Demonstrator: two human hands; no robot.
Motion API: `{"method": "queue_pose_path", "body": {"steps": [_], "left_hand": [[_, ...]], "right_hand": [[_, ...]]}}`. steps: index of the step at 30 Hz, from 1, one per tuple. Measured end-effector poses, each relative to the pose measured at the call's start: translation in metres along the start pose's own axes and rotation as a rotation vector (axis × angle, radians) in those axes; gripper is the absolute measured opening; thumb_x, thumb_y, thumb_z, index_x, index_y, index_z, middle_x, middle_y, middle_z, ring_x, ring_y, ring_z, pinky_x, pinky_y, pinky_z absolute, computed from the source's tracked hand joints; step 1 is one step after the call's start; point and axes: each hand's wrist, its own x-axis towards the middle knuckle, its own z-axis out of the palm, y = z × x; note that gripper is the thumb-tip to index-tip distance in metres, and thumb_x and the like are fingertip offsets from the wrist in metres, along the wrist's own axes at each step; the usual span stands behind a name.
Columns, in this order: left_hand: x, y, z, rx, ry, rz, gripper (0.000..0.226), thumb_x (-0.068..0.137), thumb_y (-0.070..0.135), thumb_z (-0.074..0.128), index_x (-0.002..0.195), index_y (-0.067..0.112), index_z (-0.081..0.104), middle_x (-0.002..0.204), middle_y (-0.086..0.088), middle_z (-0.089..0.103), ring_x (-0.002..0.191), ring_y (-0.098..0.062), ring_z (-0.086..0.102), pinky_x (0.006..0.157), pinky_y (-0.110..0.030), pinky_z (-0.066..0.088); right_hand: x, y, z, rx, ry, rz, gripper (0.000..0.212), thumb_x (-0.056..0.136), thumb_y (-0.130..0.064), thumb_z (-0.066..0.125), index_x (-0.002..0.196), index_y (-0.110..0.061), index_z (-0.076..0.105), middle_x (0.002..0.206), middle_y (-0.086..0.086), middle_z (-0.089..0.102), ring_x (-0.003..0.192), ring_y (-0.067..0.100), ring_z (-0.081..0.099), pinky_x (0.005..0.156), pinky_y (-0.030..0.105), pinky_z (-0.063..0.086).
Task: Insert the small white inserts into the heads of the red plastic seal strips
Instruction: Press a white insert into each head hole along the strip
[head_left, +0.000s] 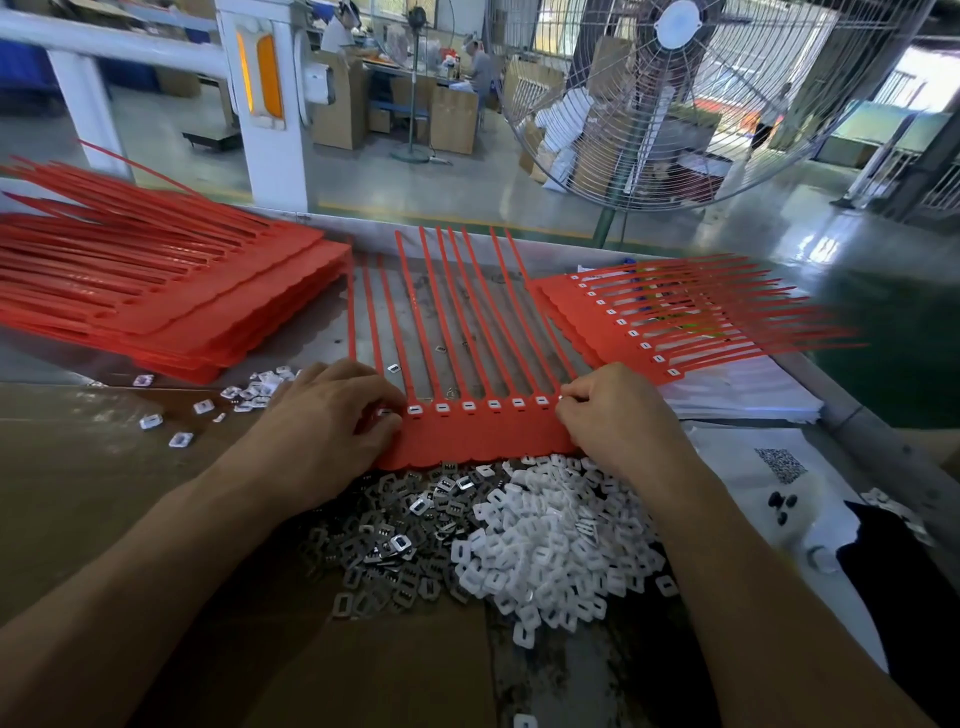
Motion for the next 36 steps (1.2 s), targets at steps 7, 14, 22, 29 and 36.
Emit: {"method": "queue_pose_path", "body": {"steps": [7, 14, 22, 29, 36], "left_hand": [[0.0, 0.004, -0.002, 0.017, -0.002, -0.015, 0.027, 0.097, 0.04, 0.057, 0.123, 0.037, 0.065, 0.131, 0.012, 0.055, 0.124, -0.017, 0.045, 0.11, -0.043, 0.034], [-0.001, 0.005, -0.003, 0.009, -0.009, -0.022, 0.028, 0.097, 0.041, 0.056, 0.124, 0.038, 0.065, 0.132, 0.013, 0.054, 0.126, -0.016, 0.044, 0.112, -0.043, 0.033], [-0.001, 0.004, -0.002, 0.006, -0.003, -0.009, 0.028, 0.097, 0.042, 0.056, 0.123, 0.038, 0.065, 0.131, 0.013, 0.054, 0.125, -0.015, 0.045, 0.111, -0.043, 0.034], [-0.001, 0.001, -0.001, -0.006, 0.002, 0.002, 0.027, 0.096, 0.042, 0.057, 0.122, 0.04, 0.065, 0.13, 0.015, 0.054, 0.125, -0.014, 0.044, 0.112, -0.044, 0.034], [0.0, 0.0, 0.0, -0.008, 0.0, 0.001, 0.027, 0.095, 0.044, 0.056, 0.121, 0.041, 0.064, 0.129, 0.015, 0.054, 0.124, -0.013, 0.044, 0.111, -0.043, 0.034]], "right_hand": [[0.0, 0.003, 0.002, 0.025, 0.008, -0.005, 0.027, 0.09, -0.019, 0.058, 0.103, -0.002, 0.074, 0.088, 0.016, 0.076, 0.071, 0.033, 0.071, 0.068, 0.047, 0.061], [0.003, 0.014, -0.001, 0.183, -0.007, 0.023, 0.026, 0.095, -0.021, 0.06, 0.114, -0.018, 0.079, 0.063, -0.011, 0.067, 0.056, 0.002, 0.066, 0.056, 0.028, 0.048], [-0.001, 0.01, -0.011, 0.206, 0.028, 0.017, 0.029, 0.094, -0.017, 0.056, 0.075, -0.03, 0.074, 0.058, -0.008, 0.07, 0.056, 0.011, 0.067, 0.064, 0.038, 0.059], [-0.003, 0.009, -0.011, 0.192, -0.014, 0.007, 0.024, 0.095, -0.017, 0.058, 0.088, -0.026, 0.079, 0.057, -0.016, 0.068, 0.055, 0.008, 0.068, 0.061, 0.033, 0.058], [-0.002, 0.008, -0.009, 0.075, -0.042, -0.033, 0.022, 0.093, -0.019, 0.06, 0.098, -0.022, 0.081, 0.063, -0.011, 0.071, 0.065, 0.011, 0.069, 0.072, 0.04, 0.061]]}}
